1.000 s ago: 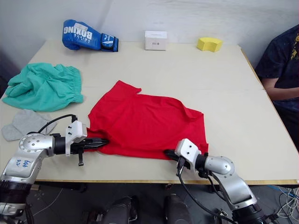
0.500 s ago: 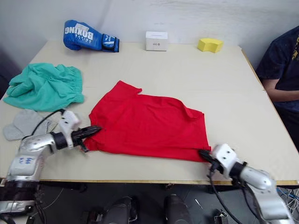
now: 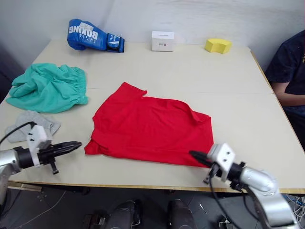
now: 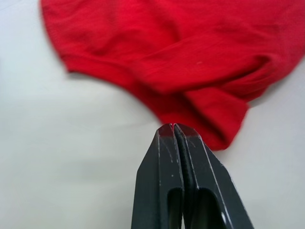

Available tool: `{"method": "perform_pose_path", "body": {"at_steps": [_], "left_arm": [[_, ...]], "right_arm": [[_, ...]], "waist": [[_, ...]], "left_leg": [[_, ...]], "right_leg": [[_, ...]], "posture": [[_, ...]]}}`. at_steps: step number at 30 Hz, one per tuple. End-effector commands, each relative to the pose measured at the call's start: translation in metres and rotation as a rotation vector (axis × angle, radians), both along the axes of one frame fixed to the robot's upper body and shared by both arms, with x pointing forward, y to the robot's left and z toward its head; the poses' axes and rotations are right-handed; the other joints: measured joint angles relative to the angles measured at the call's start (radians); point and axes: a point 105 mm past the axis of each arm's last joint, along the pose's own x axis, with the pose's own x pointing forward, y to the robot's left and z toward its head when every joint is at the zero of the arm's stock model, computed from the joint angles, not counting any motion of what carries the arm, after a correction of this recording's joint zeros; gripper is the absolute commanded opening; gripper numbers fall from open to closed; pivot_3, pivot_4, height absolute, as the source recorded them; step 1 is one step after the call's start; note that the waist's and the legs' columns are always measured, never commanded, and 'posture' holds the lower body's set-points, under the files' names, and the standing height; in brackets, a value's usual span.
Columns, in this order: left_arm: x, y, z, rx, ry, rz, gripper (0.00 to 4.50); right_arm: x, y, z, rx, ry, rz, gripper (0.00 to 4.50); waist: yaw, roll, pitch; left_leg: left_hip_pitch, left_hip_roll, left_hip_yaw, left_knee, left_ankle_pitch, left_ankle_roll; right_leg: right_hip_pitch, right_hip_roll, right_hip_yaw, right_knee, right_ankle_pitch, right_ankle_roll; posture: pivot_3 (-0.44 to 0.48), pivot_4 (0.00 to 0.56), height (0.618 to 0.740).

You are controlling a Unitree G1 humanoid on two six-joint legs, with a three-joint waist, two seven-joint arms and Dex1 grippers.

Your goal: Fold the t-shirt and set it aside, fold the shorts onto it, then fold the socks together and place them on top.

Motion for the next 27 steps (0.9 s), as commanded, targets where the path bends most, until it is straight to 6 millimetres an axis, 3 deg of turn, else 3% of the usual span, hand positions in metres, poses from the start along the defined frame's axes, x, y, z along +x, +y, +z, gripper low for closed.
{"method": "perform_pose_path", "body": {"at_steps": [1, 4, 6, 10, 14, 20, 27], "left_arm": [[0.002, -0.022, 0.003, -0.038, -0.045, -0.026, 0.05], [0.001, -0.042, -0.002, -0.102, -0.023, -0.038, 0.05], [-0.001, -0.045, -0.013, -0.051, 0.016, -0.031, 0.05], [0.006, -0.024, -0.03, 0.054, 0.027, 0.102, 0.05], [0.008, -0.014, -0.031, 0.051, 0.03, 0.177, 0.05], [-0.004, 0.008, -0.047, 0.117, 0.104, 0.233, 0.05], [-0.011, 0.033, -0.051, 0.135, 0.143, 0.313, 0.05]], "right_arm": [[0.003, 0.008, -0.003, -0.004, -0.032, -0.016, 0.0], [0.007, 0.007, -0.017, -0.039, -0.023, -0.027, 0.0], [0.009, 0.006, -0.023, -0.058, -0.02, -0.023, 0.0], [0.011, 0.003, -0.027, -0.066, -0.017, -0.029, 0.0], [0.014, -0.008, -0.032, -0.091, -0.01, -0.06, 0.0], [0.016, -0.04, -0.042, -0.142, 0.013, -0.139, 0.0], [0.015, -0.084, -0.04, -0.211, 0.015, -0.245, 0.0]], "waist": [[-0.003, 0.0, 0.0], [-0.008, -0.001, 0.0], [-0.009, -0.001, 0.0], [-0.008, 0.0, 0.0], [-0.005, 0.0, -0.001], [-0.007, 0.001, -0.002], [-0.007, 0.006, -0.009]], "left_leg": [[0.0, 0.0, 0.0, 0.0, 0.0, 0.0], [0.0, 0.0, 0.001, 0.002, 0.001, 0.001], [0.001, 0.0, 0.001, 0.003, 0.001, 0.001], [0.003, 0.0, 0.001, 0.002, 0.002, 0.001], [0.003, 0.0, 0.001, 0.003, 0.002, 0.001], [0.014, 0.0, 0.001, -0.001, 0.001, 0.0], [0.019, 0.0, 0.001, -0.006, 0.001, 0.0]], "right_leg": [[0.0, 0.0, 0.0, 0.0, 0.0, 0.0], [0.0, 0.0, 0.001, 0.002, 0.001, 0.001], [0.001, 0.001, 0.001, 0.003, 0.001, 0.002], [0.001, 0.001, 0.001, 0.004, 0.001, 0.002], [0.002, 0.001, 0.001, 0.004, 0.001, 0.002], [0.012, 0.001, 0.001, 0.0, 0.0, 0.001], [0.014, 0.001, 0.002, -0.001, -0.003, -0.006]], "posture": [[0.0, 0.15, 0.74], [0.0, 0.15, 0.74], [0.0, 0.15, 0.74], [0.0, 0.15, 0.74], [0.0, 0.15, 0.74], [0.0, 0.15, 0.74], [0.0, 0.15, 0.74]]}}
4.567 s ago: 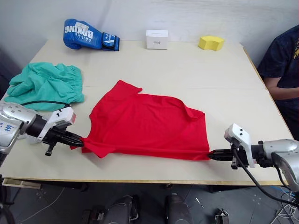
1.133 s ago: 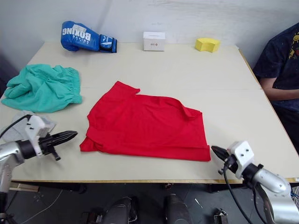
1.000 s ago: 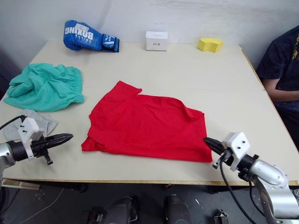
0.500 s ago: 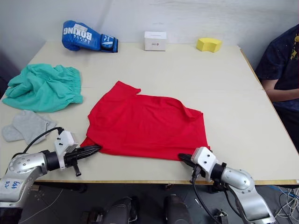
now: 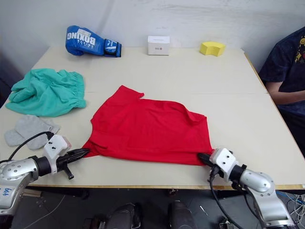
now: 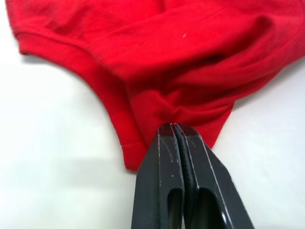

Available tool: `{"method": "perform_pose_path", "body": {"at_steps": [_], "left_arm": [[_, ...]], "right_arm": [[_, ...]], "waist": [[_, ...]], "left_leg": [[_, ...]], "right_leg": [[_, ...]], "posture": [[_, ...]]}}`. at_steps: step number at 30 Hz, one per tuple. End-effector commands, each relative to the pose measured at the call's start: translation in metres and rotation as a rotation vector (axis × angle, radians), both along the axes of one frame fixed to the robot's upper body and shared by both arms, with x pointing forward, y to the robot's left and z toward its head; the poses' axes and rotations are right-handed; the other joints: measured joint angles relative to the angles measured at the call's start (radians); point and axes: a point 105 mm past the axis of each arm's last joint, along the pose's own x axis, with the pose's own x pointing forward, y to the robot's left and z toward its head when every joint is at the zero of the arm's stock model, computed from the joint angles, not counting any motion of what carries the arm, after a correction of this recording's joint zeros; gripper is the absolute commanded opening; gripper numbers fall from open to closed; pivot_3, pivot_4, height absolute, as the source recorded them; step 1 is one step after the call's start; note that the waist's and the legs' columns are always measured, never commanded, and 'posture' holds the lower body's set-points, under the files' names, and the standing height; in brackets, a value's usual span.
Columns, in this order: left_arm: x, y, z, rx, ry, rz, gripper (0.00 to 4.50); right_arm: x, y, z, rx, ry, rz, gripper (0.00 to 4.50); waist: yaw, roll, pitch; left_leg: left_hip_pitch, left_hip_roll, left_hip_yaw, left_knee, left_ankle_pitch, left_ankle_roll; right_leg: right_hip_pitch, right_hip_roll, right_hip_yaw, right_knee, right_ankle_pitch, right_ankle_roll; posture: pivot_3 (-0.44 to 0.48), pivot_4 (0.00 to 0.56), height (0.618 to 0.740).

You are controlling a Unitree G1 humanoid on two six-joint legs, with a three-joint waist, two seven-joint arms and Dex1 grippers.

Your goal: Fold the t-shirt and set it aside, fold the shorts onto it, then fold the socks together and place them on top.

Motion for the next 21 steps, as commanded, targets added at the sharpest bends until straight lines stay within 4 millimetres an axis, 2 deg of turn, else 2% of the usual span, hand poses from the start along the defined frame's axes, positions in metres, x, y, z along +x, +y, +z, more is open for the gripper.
{"method": "perform_pose_path", "body": {"at_steps": [1, 5, 9, 13, 16, 21], "left_arm": [[-0.009, 0.029, -0.011, 0.021, 0.07, 0.127, 0.05], [-0.013, 0.038, 0.0, 0.028, 0.062, 0.129, 0.05], [-0.019, 0.059, 0.015, 0.056, 0.03, 0.129, 0.05], [-0.031, 0.054, 0.032, -0.02, -0.012, 0.002, 0.05], [-0.037, 0.04, 0.045, -0.109, -0.008, -0.082, 0.05], [-0.023, 0.002, 0.051, -0.127, -0.066, -0.182, 0.05]], "right_arm": [[-0.007, -0.03, -0.006, -0.043, 0.044, -0.076, 0.0], [-0.008, -0.043, 0.004, -0.043, 0.022, -0.107, 0.0], [-0.009, -0.051, 0.017, -0.044, 0.004, -0.111, 0.0], [-0.008, -0.051, 0.027, -0.038, -0.026, -0.095, 0.0], [-0.006, -0.036, 0.042, -0.003, -0.067, -0.036, 0.0], [-0.008, 0.015, 0.054, 0.065, -0.099, 0.116, 0.0]], "waist": [[-0.001, 0.001, -0.001], [-0.002, 0.0, -0.001], [-0.004, 0.001, -0.001], [-0.005, 0.001, 0.0], [-0.005, 0.002, 0.0], [-0.002, 0.004, 0.002]], "left_leg": [[0.0, 0.0, 0.0, 0.0, 0.0, 0.0], [0.0, 0.001, 0.0, -0.001, 0.0, 0.0], [-0.001, 0.001, 0.0, -0.001, 0.0, -0.001], [-0.003, 0.001, 0.0, -0.002, -0.001, -0.001], [-0.005, 0.001, 0.0, -0.004, -0.001, -0.002], [-0.005, 0.001, 0.0, -0.005, -0.002, -0.002]], "right_leg": [[0.0, 0.0, 0.0, 0.0, 0.0, 0.0], [0.0, 0.0, 0.0, 0.0, 0.0, 0.0], [-0.002, 0.0, 0.0, 0.0, -0.002, -0.003], [-0.003, 0.0, 0.0, -0.003, -0.003, -0.005], [-0.003, 0.0, -0.001, -0.006, -0.003, -0.005], [-0.003, 0.0, -0.001, -0.007, 0.0, -0.001]], "posture": [[0.0, 0.15, 0.74], [0.0, 0.15, 0.74], [0.0, 0.15, 0.74], [0.0, 0.15, 0.74], [0.0, 0.15, 0.74], [0.0, 0.15, 0.74]]}}
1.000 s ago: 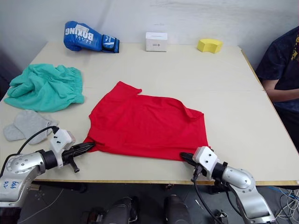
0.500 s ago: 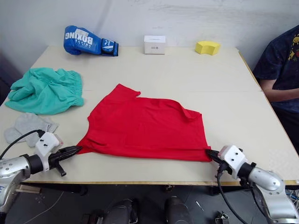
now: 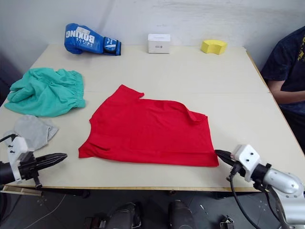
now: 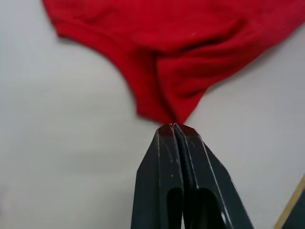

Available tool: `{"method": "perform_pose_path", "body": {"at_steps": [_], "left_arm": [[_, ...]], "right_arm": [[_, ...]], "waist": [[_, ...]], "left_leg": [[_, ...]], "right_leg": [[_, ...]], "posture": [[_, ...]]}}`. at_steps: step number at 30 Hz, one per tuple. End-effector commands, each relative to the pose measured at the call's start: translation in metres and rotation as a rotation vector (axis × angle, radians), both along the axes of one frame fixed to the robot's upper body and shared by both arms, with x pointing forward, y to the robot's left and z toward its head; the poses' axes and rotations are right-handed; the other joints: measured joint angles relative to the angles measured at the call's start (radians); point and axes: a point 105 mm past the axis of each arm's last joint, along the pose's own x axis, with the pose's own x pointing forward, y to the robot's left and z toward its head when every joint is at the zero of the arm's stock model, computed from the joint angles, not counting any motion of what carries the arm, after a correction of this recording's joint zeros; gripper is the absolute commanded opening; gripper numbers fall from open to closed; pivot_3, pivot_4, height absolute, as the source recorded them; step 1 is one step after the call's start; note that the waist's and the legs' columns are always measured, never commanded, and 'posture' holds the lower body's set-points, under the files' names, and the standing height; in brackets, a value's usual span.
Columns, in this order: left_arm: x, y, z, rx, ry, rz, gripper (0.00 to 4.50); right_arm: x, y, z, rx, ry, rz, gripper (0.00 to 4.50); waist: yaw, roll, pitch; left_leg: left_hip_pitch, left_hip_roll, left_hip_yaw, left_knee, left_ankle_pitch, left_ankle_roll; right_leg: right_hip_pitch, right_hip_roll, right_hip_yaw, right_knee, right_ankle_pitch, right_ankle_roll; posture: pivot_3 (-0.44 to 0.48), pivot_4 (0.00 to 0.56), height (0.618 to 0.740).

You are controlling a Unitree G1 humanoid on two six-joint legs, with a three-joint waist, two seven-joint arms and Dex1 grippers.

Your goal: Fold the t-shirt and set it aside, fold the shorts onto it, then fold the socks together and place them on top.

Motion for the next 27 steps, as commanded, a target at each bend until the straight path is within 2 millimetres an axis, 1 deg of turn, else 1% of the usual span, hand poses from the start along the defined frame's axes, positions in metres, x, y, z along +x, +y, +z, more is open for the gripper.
{"method": "perform_pose_path", "body": {"at_steps": [1, 3, 5, 8, 10, 14, 16, 18, 19, 22, 23, 25, 27], "left_arm": [[0.011, -0.027, 0.009, -0.009, -0.072, -0.063, 0.05], [0.022, -0.043, 0.008, -0.022, -0.111, -0.073, 0.05], [0.033, -0.056, 0.006, -0.023, -0.132, -0.074, 0.05], [0.046, -0.063, -0.003, 0.0, -0.145, -0.058, 0.05], [0.054, -0.065, -0.01, 0.017, -0.135, -0.047, 0.05], [0.062, -0.068, -0.021, 0.058, -0.095, -0.056, 0.05], [0.062, -0.069, -0.019, 0.052, -0.083, -0.077, 0.05], [0.059, -0.069, -0.012, 0.039, -0.081, -0.109, 0.05], [0.056, -0.067, -0.009, 0.033, -0.079, -0.116, 0.05], [0.05, -0.045, 0.003, 0.049, -0.078, -0.093, 0.05], [0.048, -0.041, 0.004, 0.049, -0.069, -0.093, 0.05], [0.042, -0.039, 0.002, 0.065, -0.046, -0.124, 0.05], [0.042, -0.04, -0.003, 0.081, -0.033, -0.141, 0.05]], "right_arm": [[-0.005, 0.037, 0.01, 0.04, -0.029, 0.117, 0.0], [-0.007, 0.06, 0.005, 0.047, -0.021, 0.176, 0.0], [-0.006, 0.075, -0.001, 0.052, -0.012, 0.195, 0.0], [0.003, 0.08, -0.01, 0.05, -0.013, 0.167, 0.0], [0.007, 0.078, -0.015, 0.042, -0.009, 0.141, 0.0], [0.012, 0.067, -0.027, 0.015, 0.005, 0.109, 0.0], [0.014, 0.06, -0.029, -0.002, 0.001, 0.1, 0.0], [0.016, 0.054, -0.028, -0.008, -0.009, 0.084, 0.0], [0.017, 0.051, -0.028, -0.009, -0.014, 0.075, 0.0], [0.018, 0.046, -0.029, -0.013, -0.017, 0.061, 0.0], [0.018, 0.045, -0.03, -0.013, -0.017, 0.061, 0.0], [0.017, 0.046, -0.031, -0.011, -0.014, 0.062, 0.0], [0.017, 0.046, -0.032, -0.009, -0.011, 0.064, 0.0]], "waist": [[0.003, 0.0, 0.0], [0.005, 0.0, 0.0], [0.006, 0.0, 0.0], [0.005, 0.0, 0.0], [0.003, 0.0, 0.0], [0.004, -0.001, 0.001], [0.004, -0.001, 0.001], [0.002, -0.001, 0.001], [0.002, -0.001, 0.001], [0.0, -0.002, 0.001], [-0.001, -0.002, 0.001], [-0.001, -0.001, 0.001], [0.0, -0.001, 0.002]], "left_leg": [[0.0, 0.0, 0.0, 0.0, 0.0, 0.0], [0.0, 0.0, 0.0, 0.0, 0.0, 0.0], [-0.001, 0.0, 0.0, 0.0, 0.0, 0.0], [-0.002, 0.0, 0.0, 0.001, 0.0, 0.0], [-0.001, -0.001, 0.0, 0.002, 0.0, 0.0], [-0.001, -0.001, 0.0, 0.002, 0.0, 0.0], [-0.001, 0.0, 0.0, 0.002, 0.0, 0.0], [-0.001, 0.0, 0.0, 0.002, 0.0, 0.0], [-0.001, 0.0, 0.0, 0.002, 0.0, 0.0], [-0.001, 0.0, 0.0, 0.002, 0.0, 0.0], [-0.001, 0.0, 0.0, 0.002, 0.0, 0.0], [0.0, 0.0, 0.0, 0.002, 0.0, 0.0], [0.0, 0.0, 0.0, 0.002, 0.0, 0.0]], "right_leg": [[0.0, 0.0, 0.0, 0.0, 0.001, 0.002], [0.0, 0.0, -0.001, 0.0, 0.001, 0.002], [0.0, 0.0, -0.001, 0.0, 0.001, 0.002], [0.0, 0.0, -0.001, 0.0, 0.002, 0.004], [0.0, 0.001, -0.001, 0.0, 0.002, 0.005], [0.0, 0.001, -0.001, 0.0, 0.003, 0.005], [0.0, 0.001, -0.001, 0.001, 0.003, 0.005], [0.0, 0.001, -0.001, 0.001, 0.003, 0.005], [0.0, 0.001, -0.001, 0.001, 0.003, 0.005], [0.0, 0.001, -0.001, 0.001, 0.003, 0.005], [0.0, 0.001, -0.001, 0.001, 0.003, 0.005], [0.0, 0.001, -0.001, 0.002, 0.002, 0.005], [0.001, 0.001, -0.001, 0.001, 0.002, 0.005]], "posture": [[0.0, 0.15, 0.74], [0.0, 0.15, 0.74], [0.0, 0.15, 0.74], [0.0, 0.15, 0.74], [0.0, 0.15, 0.74], [0.0, 0.15, 0.74], [0.0, 0.15, 0.74], [0.0, 0.15, 0.74], [0.0, 0.15, 0.74], [0.0, 0.15, 0.74], [0.0, 0.15, 0.74], [0.0, 0.15, 0.74], [0.0, 0.15, 0.74]]}}
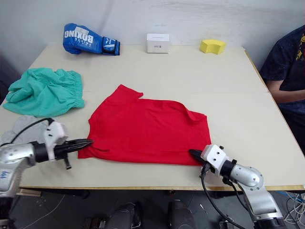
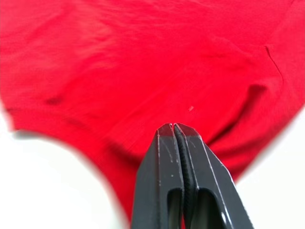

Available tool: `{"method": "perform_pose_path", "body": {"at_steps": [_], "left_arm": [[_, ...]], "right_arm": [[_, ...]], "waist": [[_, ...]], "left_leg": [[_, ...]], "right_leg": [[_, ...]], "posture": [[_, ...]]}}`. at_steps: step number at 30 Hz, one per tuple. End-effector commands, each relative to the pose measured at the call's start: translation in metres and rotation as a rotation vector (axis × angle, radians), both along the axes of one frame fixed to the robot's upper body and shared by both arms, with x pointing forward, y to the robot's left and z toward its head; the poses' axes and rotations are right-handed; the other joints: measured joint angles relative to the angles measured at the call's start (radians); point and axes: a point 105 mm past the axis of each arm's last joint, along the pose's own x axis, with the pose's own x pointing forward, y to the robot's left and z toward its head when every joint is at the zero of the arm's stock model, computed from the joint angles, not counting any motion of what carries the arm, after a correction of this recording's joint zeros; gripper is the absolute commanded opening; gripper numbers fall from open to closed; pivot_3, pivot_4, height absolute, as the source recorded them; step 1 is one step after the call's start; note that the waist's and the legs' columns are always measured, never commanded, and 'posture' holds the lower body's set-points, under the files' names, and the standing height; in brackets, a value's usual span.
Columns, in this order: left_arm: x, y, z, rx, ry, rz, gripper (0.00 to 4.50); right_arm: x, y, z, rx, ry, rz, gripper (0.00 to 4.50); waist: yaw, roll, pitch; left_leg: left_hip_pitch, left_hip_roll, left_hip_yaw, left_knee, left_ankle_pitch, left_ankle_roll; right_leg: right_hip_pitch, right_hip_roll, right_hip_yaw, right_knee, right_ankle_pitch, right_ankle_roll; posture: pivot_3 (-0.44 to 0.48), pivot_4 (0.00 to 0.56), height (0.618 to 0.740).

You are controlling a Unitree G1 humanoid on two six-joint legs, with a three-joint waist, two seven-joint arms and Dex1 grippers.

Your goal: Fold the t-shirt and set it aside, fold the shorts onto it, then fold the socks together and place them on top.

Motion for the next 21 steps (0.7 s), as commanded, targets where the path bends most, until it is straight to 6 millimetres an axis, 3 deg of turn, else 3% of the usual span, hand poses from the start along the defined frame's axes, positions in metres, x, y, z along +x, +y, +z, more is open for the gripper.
{"method": "perform_pose_path", "body": {"at_steps": [1, 6, 13, 21], "left_arm": [[0.0, -0.006, -0.003, 0.004, 0.0, -0.043, 0.05], [0.009, -0.017, -0.01, 0.009, -0.001, -0.065, 0.05], [-0.008, -0.024, -0.017, -0.004, 0.094, -0.15, 0.05], [-0.009, -0.011, -0.014, 0.011, 0.096, -0.109, 0.05]], "right_arm": [[0.0, -0.002, 0.003, -0.006, -0.017, 0.002, 0.0], [0.0, 0.0, 0.002, -0.004, -0.016, 0.01, 0.0], [0.001, 0.0, 0.003, -0.009, -0.017, 0.01, 0.0], [0.003, 0.0, 0.003, -0.003, -0.016, 0.009, 0.0]], "waist": [[0.001, 0.0, 0.0], [0.006, 0.0, 0.0], [-0.005, 0.0, 0.0], [-0.005, 0.0, 0.0]], "left_leg": [[0.0, 0.0, 0.0, 0.0, 0.0, 0.0], [0.0, 0.0, 0.0, 0.0, 0.0, 0.0], [0.0, 0.0, 0.0, 0.0, 0.0, 0.0], [0.0, 0.0, 0.0, 0.0, 0.0, 0.0]], "right_leg": [[0.0, 0.0, 0.0, 0.0, 0.0, 0.0], [0.0, 0.0, 0.0, 0.0, 0.0, 0.0], [0.0, 0.0, 0.0, 0.0, 0.0, 0.0], [0.0, 0.0, 0.0, 0.0, 0.0, 0.0]], "posture": [[0.0, 0.15, 0.74], [0.0, 0.15, 0.74], [0.0, 0.15, 0.74], [0.0, 0.15, 0.74]]}}
